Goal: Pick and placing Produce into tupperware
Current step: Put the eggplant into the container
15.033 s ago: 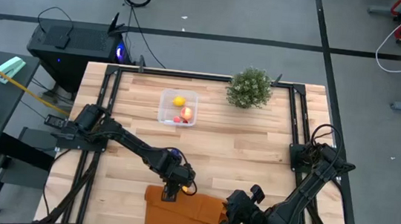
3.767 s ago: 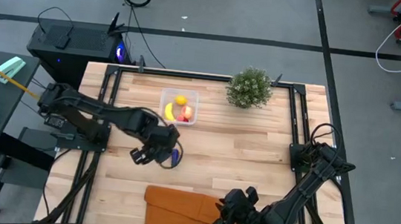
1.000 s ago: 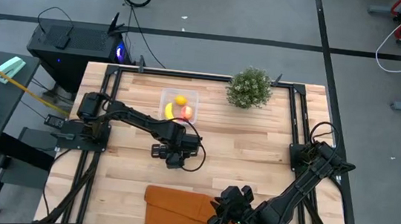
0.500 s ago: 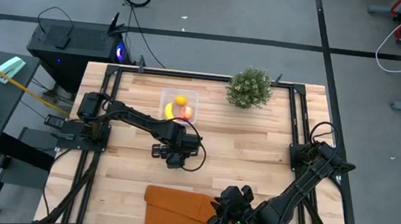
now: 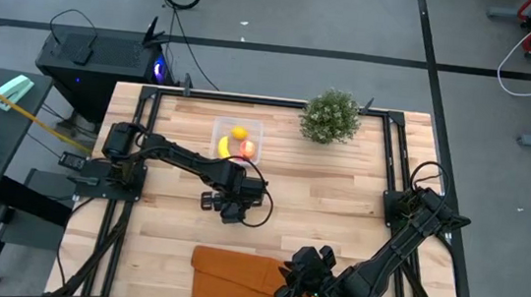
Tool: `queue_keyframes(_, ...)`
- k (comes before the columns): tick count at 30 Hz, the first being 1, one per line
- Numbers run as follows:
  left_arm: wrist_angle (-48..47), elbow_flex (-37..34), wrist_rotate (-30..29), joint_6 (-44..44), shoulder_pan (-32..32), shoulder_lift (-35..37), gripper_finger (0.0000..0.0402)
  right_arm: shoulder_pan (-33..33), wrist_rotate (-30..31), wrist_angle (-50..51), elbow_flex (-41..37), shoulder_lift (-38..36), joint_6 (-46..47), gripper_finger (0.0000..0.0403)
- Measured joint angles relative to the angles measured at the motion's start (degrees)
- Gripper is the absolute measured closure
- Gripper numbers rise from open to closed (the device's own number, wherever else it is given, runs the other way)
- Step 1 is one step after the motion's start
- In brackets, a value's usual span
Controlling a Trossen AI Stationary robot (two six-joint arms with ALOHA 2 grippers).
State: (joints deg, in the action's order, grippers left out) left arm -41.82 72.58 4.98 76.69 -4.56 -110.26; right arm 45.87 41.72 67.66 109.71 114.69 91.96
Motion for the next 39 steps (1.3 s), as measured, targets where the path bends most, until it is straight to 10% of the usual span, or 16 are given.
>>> queue_keyframes(39,-0.05,0.06,-0.29,-2.97,-0.75,0.33,0.0276,0.00,-0.01,-0.04,0.00,0.00,-0.07,0.0308)
